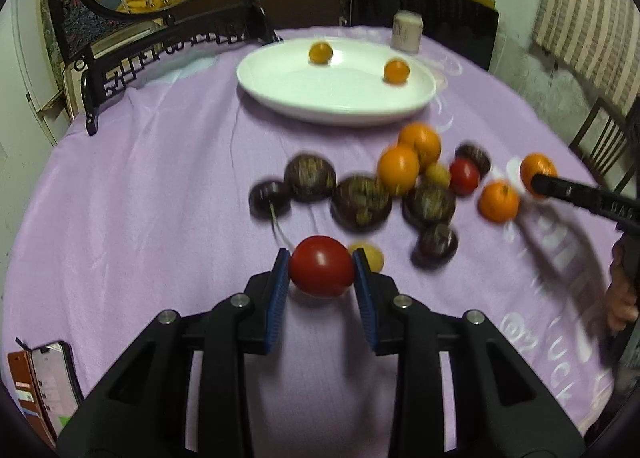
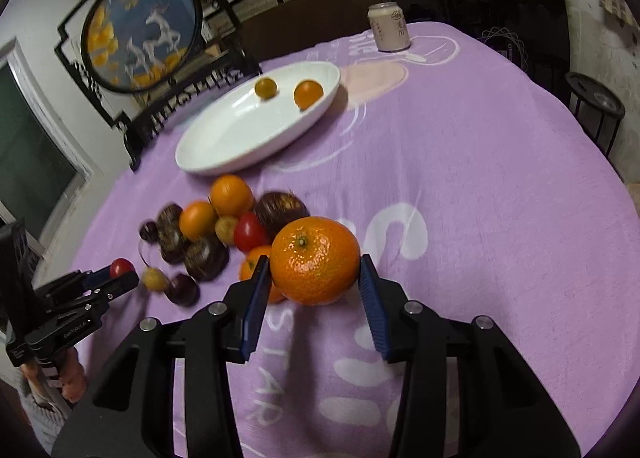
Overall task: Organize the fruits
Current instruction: 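Carry the tomato and tangerine onto the white plate and open both tools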
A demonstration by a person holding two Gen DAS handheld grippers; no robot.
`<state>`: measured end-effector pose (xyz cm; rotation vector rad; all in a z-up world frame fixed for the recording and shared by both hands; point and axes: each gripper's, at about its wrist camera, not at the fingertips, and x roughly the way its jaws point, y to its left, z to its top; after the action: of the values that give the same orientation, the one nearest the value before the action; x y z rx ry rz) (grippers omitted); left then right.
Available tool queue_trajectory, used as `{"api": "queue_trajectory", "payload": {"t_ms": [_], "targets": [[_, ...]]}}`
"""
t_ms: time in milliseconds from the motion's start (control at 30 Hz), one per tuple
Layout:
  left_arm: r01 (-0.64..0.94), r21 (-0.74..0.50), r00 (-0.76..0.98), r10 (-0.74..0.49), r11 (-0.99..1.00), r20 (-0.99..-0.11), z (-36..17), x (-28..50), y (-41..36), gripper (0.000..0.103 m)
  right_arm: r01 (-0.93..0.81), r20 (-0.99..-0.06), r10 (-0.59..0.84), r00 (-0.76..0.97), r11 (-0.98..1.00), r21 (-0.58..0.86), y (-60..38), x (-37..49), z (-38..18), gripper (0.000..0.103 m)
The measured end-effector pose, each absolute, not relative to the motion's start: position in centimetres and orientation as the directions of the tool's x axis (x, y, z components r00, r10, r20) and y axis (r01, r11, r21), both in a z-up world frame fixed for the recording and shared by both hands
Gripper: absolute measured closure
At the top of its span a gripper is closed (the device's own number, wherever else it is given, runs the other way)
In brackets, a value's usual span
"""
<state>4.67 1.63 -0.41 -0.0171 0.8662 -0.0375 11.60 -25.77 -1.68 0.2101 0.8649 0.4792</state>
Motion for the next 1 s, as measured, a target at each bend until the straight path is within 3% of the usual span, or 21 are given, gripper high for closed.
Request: {"api": "queue_trajectory", "payload": {"t_ms": [267,567,700,767,1000], "targets": [[0.015,-0.041,0.676,-0.040,0.999,-0.735,3.8,12.2,1.5,0.071,-0.369,-0.652,0.517,0.554,0.855,0.364,-22.2,16.5,3.3,0.058],[-0.025,-0.114,0.623,-0.074,0.993,-0.779,1.2,20.4,2.0,0.071,-0.360,-0.719,0.491,0.492,0.867,0.345,-16.4,24.1,1.5,0.058],[-0.031,-0.106,0.617,-0.064,0.994,-0.784,0.2,21.2,2.2,0.069,-0.331,-0.712,0.504,0.489,0.862,0.383,-16.0,26.2,0.5,0.056],[-0.034,-0.106,0.627,-0.061,0.994,-0.777,0.3,21.2,2.4,0.060,-0.324,-0.706,0.520,0.480,0.853,0.408,-16.5,26.5,0.3,0.056],[-0.059,-0.129,0.640,-0.061,0.990,-0.766,1.1,19.9,3.1,0.060,-0.328,-0.663,0.554,0.504,0.833,0.446,-18.6,25.0,1.7,0.056]]}}
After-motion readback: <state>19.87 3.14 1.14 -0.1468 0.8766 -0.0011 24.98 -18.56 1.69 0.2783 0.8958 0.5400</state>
